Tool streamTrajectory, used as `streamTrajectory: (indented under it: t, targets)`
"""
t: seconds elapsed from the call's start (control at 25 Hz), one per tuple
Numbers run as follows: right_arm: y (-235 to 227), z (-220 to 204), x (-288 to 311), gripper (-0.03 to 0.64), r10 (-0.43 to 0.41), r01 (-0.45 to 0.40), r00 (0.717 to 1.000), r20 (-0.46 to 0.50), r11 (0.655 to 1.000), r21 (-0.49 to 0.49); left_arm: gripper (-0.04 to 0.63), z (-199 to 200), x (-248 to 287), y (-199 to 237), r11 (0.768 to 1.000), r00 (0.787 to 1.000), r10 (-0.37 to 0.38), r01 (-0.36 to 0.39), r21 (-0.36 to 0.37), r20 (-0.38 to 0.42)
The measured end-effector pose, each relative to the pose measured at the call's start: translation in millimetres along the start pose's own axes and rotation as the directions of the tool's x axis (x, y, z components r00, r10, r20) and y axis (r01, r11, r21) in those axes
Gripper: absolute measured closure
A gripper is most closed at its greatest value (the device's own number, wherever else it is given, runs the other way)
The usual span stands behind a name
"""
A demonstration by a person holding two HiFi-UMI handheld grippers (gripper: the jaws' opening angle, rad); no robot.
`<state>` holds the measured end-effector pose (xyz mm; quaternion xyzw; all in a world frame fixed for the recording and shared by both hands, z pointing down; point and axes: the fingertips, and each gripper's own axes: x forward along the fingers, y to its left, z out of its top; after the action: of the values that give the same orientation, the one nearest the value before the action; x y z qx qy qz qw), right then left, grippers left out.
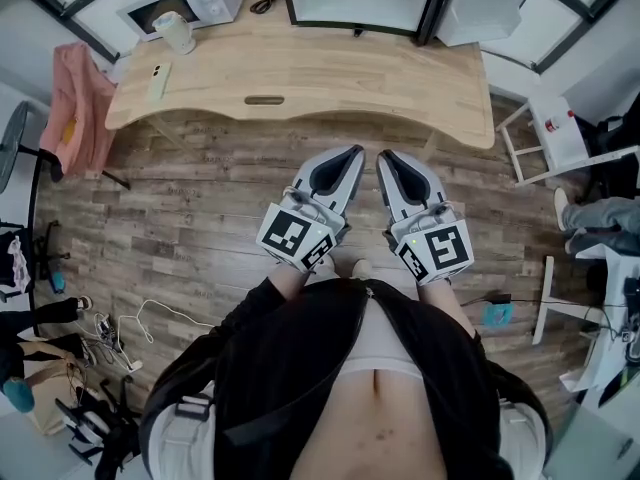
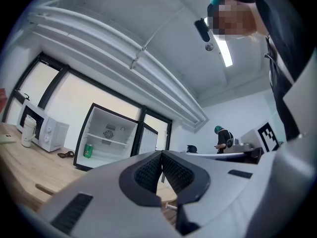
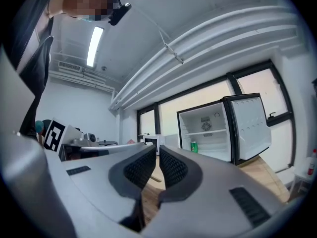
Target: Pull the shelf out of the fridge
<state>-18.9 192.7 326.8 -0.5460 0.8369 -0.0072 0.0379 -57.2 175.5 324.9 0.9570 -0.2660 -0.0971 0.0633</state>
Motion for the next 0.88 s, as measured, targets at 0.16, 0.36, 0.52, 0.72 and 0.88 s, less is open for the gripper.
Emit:
streamTrajectory:
  t: [0.16, 0.36, 0.52, 0.72, 0.88]
  targets:
    - [1.7, 8.2, -1.6, 0.575, 0.008, -0.008, 1.000, 0.014, 1.000, 0.009, 0.589, 0.8, 0.6, -1.4, 1.000, 1.000, 0.000, 0.000, -0.006, 0.004]
    - [-3.7, 5.2, -4.7, 0.575, 0.019, -0.020, 1.000, 0.009, 0.997, 0.077, 0.589, -5.5, 4.3, -7.3, 1.000, 1.000, 0.000, 0.000, -0.004, -0.010]
    - [-9.7, 4.0, -6.4, 0.575, 0.020, -0.020, 1.000, -0.008, 0.998, 0.055, 0.589, -5.6, 8.8, -10.4, 1.000, 1.000, 0.008, -0.008, 0.005, -0.011]
    - [-21.0, 1.0, -8.8, 0.575, 0.026, -0.025, 0.999, -0.027, 0.999, 0.037, 0.589, -4.5, 18.4, -17.8, 1.000, 1.000, 0.020, -0.020, 0.021, -0.004]
    - [-28.6, -8.7, -14.3, 0.575, 0.036, -0.034, 0.998, -0.058, 0.999, 0.020, 0.589, -7.6, 22.2, -24.6, 0.999, 0.999, 0.046, -0.046, 0.023, 0.009]
